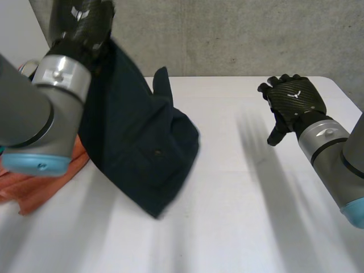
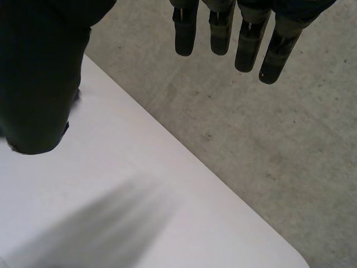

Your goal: Fold the laundry.

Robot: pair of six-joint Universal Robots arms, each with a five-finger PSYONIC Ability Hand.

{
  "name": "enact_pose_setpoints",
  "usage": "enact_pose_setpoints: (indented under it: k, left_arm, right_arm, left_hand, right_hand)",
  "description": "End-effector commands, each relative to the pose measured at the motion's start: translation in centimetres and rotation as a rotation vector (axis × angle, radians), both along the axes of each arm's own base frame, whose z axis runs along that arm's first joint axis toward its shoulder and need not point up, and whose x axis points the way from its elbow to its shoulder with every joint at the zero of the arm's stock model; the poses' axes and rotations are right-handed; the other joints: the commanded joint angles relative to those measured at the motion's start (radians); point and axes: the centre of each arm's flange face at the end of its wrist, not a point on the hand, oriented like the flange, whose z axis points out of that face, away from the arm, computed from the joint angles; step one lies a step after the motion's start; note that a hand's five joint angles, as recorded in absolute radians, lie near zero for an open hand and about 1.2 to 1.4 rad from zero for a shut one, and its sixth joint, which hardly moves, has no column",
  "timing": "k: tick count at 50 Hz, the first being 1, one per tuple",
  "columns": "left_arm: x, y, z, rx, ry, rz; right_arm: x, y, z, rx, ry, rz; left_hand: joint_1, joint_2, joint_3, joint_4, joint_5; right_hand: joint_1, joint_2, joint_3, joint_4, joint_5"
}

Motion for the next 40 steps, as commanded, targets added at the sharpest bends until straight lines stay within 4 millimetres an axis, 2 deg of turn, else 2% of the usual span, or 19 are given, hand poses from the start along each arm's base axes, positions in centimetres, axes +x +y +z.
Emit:
enact_pose_setpoints:
  k: [1,5,6,9,10,11,12,15,18,19,21,22,23,24,29,32,34,36,40]
  left_arm:
    - [-7.6,3.9,-0.9,-0.025,0.024,-0.267]
    - [-10.8,6.4,-4.4,0.055,-0.002,-0.423]
    - [-11.9,7.5,-6.1,0.104,-0.009,-0.485]
    - [-13.9,10.1,-9.3,0.212,-0.009,-0.605]
    - [-13.9,10.1,-9.3,0.212,-0.009,-0.606]
    - [-14.5,11.3,-10.7,0.266,-0.007,-0.651]
    - [-14.6,11.8,-11.4,0.295,-0.007,-0.672]
    - [-14.4,12.3,-12.0,0.319,-0.015,-0.683]
    - [-14.0,12.4,-11.6,0.315,-0.011,-0.675]
    - [-13.3,12.2,-9.9,0.286,0.01,-0.659]
    - [-12.3,11.1,-8.5,0.264,0.03,-0.628]
    - [-10.9,9.8,-7.7,0.253,0.04,-0.584]
    - [-10.4,9.3,-7.5,0.251,0.04,-0.567]
    - [-8.5,8.0,-6.5,0.245,0.049,-0.514]
    - [-5.3,6.5,-5.2,0.247,0.055,-0.429]
    - [-3.6,5.4,-6.1,0.287,0.042,-0.372]
    - [-2.2,4.5,-7.6,0.344,0.022,-0.323]
    - [-1.1,3.8,-9.0,0.397,-0.01,-0.277]
    - [0.1,2.8,-11.7,0.464,-0.094,-0.216]
  right_arm:
    - [-1.2,-0.7,-0.6,0.019,0.007,-0.045]
    - [-2.4,-1.6,-0.8,0.025,0.009,-0.085]
    - [-2.9,-1.9,-0.7,0.024,0.008,-0.1]
    - [-3.7,-2.7,-0.4,0.012,0.006,-0.128]
    - [-3.8,-2.8,-0.3,0.01,0.005,-0.132]
    - [-3.9,-3.0,-0.3,0.009,0.005,-0.137]
    - [-4.3,-3.2,-0.3,0.007,0.004,-0.148]
    - [-4.7,-3.5,-0.2,0.006,0.004,-0.16]
    - [-4.8,-3.6,-0.2,0.008,0.006,-0.161]
    - [-4.8,-3.5,-0.2,0.012,0.009,-0.158]
    - [-4.7,-3.4,-0.3,0.018,0.02,-0.154]
    - [-4.8,-3.4,-0.3,0.022,0.023,-0.154]
    - [-4.7,-3.3,-0.3,0.03,0.027,-0.151]
    - [-4.7,-3.1,-0.3,0.047,0.034,-0.147]
    - [-3.7,-0.9,-1.1,0.162,0.123,-0.059]
    - [-1.9,2.5,-1.9,0.261,0.186,0.105]
    - [-1.1,4.8,-1.8,0.296,0.201,0.19]
    - [-0.6,5.9,-2.1,0.297,0.196,0.234]
    - [0.7,6.5,-3.1,0.248,0.189,0.26]
  left_hand:
    - [0.259,0.202,0.209,0.199,0.24]
    - [0.259,0.202,0.209,0.199,0.24]
    - [0.259,0.202,0.209,0.199,0.24]
    - [0.259,0.202,0.209,0.199,0.24]
    - [0.259,0.202,0.209,0.199,0.24]
    - [0.257,0.199,0.206,0.196,0.237]
    - [-0.054,-0.112,-0.105,-0.115,-0.074]
    - [-0.683,-0.741,-0.734,-0.744,-0.703]
    - [-0.794,-0.851,-0.845,-0.854,-0.813]
    - [-0.832,-0.89,-0.883,-0.893,-0.852]
    - [-0.835,-0.893,-0.886,-0.896,-0.855]
    - [-0.835,-0.893,-0.886,-0.896,-0.855]
    - [-0.835,-0.893,-0.886,-0.896,-0.855]
    - [-0.835,-0.893,-0.886,-0.896,-0.855]
    - [-0.835,-0.893,-0.886,-0.896,-0.855]
    - [-0.835,-0.893,-0.886,-0.896,-0.855]
    - [-0.835,-0.893,-0.886,-0.896,-0.855]
    - [-0.83,-0.887,-0.88,-0.89,-0.849]
    - [-0.83,-0.887,-0.88,-0.89,-0.849]
  right_hand:
    - [-0.037,-0.051,-0.038,-0.059,-0.062]
    - [-0.037,-0.051,-0.038,-0.059,-0.062]
    - [-0.037,-0.051,-0.038,-0.059,-0.062]
    - [-0.037,-0.051,-0.038,-0.059,-0.062]
    - [-0.037,-0.051,-0.038,-0.059,-0.062]
    - [-0.037,-0.051,-0.038,-0.059,-0.062]
    - [-0.037,-0.051,-0.038,-0.059,-0.062]
    - [-0.037,-0.051,-0.038,-0.059,-0.062]
    - [-0.037,-0.051,-0.038,-0.059,-0.062]
    - [-0.037,-0.051,-0.038,-0.059,-0.062]
    - [-0.037,-0.051,-0.038,-0.059,-0.062]
    - [-0.037,-0.051,-0.038,-0.059,-0.062]
    - [-0.037,-0.051,-0.038,-0.059,-0.062]
    - [-0.037,-0.051,-0.038,-0.059,-0.062]
    - [-0.037,-0.051,-0.038,-0.059,-0.062]
    - [-0.037,-0.051,-0.038,-0.059,-0.062]
    - [-0.037,-0.051,-0.038,-0.059,-0.062]
    - [-0.037,-0.051,-0.038,-0.059,-0.062]
    - [-0.037,-0.051,-0.038,-0.059,-0.062]
